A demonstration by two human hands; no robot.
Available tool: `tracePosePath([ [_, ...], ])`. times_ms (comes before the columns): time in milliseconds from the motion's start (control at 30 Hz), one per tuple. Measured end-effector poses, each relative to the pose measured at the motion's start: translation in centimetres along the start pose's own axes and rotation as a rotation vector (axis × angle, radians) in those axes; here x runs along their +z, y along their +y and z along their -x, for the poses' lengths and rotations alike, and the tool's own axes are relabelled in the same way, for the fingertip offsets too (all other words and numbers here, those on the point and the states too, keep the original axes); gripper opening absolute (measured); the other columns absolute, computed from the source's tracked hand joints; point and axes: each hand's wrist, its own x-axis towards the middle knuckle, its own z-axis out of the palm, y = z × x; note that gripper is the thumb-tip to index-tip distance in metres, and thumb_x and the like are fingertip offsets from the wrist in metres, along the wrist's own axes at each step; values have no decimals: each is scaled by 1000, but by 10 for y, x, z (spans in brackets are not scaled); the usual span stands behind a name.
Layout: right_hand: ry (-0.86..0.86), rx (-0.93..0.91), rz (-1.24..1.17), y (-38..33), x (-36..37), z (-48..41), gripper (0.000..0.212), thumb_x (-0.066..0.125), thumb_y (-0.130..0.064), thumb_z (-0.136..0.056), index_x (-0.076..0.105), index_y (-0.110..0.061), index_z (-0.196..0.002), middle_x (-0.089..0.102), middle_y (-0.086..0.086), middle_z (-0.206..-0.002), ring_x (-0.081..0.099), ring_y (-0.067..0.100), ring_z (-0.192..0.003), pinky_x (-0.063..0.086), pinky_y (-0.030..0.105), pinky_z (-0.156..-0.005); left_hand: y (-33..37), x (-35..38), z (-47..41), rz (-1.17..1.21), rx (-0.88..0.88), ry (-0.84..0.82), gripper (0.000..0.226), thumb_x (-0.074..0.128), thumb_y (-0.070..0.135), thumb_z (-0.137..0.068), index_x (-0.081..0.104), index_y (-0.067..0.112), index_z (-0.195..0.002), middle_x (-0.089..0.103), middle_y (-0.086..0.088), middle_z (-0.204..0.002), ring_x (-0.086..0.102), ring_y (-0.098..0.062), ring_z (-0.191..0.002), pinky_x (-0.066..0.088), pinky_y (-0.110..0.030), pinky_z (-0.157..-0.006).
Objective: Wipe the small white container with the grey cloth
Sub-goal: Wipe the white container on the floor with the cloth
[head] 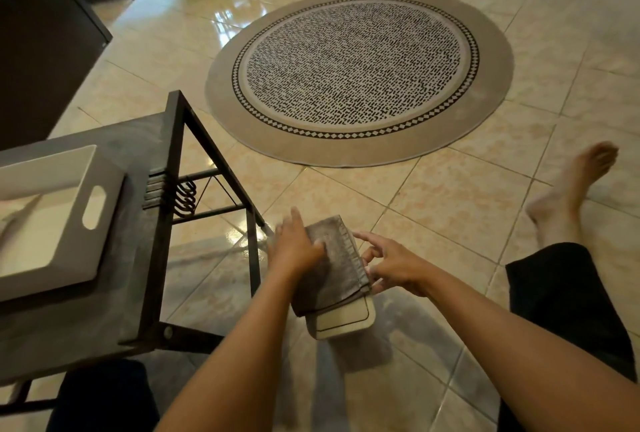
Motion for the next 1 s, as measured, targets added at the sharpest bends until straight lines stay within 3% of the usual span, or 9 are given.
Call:
tracePosePath([
  [100, 3, 13, -28, 0, 1, 1, 91, 55, 19, -82, 29, -28, -155, 56, 12, -100, 66, 20, -75, 64, 45, -73, -11, -15, -8, 74, -27, -148, 46, 63, 40, -91, 54, 9, -125, 64, -12, -114, 62, -29, -105, 53, -44, -94],
  [167, 2, 11, -24, 0, 1, 1, 90, 55, 19, -82, 29, -27, -155, 56, 11, -100, 65, 19, -74, 64, 45, -73, -14, -20, -8, 110, -9, -101, 24, 66, 35, -90, 63, 12, -98, 67, -9, -94, 65, -23, -87, 58, -44, -84],
  [233, 8, 8, -17, 0, 1, 1, 89, 54, 19, -82, 30, -27, -154, 56, 11, -99, 65, 19, -74, 64, 44, -72, -14, -24, -5, 137, -20, -35, 17, 68, 28, -90, 64, 12, -95, 65, -6, -89, 64, -20, -83, 59, -40, -80],
  [433, 81, 8, -58, 2, 5, 7, 87, 57, 17, -85, 28, -24, -155, 54, 10, -97, 64, 23, -79, 64, 45, -71, -16, -35, 11, 283, -78, 42, 9, 63, 19, -90, 62, 11, -92, 65, -12, -88, 66, -26, -81, 58, -38, -69],
  [533, 169, 11, -99, 5, 9, 11, 88, 59, 13, -87, 24, -28, -156, 55, 14, -100, 68, 29, -84, 64, 49, -73, -11, -47, 24, 517, -116, 75, 7, 58, 19, -95, 57, 13, -98, 61, -10, -93, 63, -20, -79, 56, -32, -65],
  [667, 255, 16, -203, 7, 18, 20, 95, 58, 14, -87, 13, -34, -156, 59, 17, -98, 69, 25, -80, 62, 35, -62, -1, -64, 40, 828, -132, 128, 21, 55, 19, -98, 55, 11, -117, 61, -11, -105, 66, -23, -89, 59, -33, -66],
  [733, 312, 36, -250, 8, 26, 23, 95, 58, 13, -87, 10, -35, -154, 57, 15, -98, 69, 25, -84, 64, 38, -66, 7, -68, 46, 992, -146, 157, 26, 54, 18, -99, 52, 11, -124, 60, -12, -111, 66, -26, -94, 58, -31, -65],
  [900, 365, 150, -253, 14, 48, 31, 72, 62, 4, -89, 21, -38, -131, 59, 14, -101, 68, 28, -88, 64, 44, -71, 32, -71, 69, 1450, -118, 138, 26, 50, 9, -101, 46, 15, -126, 58, -14, -119, 64, -31, -109, 59, -40, -82],
  [1000, 485, 188, -122, 16, 48, 38, 53, 60, -7, -88, 31, -23, -129, 62, 11, -96, 63, 25, -83, 60, 40, -68, 22, -43, 92, 1492, -197, 139, 38, 52, 11, -99, 45, 11, -136, 61, -14, -125, 64, -30, -111, 54, -47, -95],
])
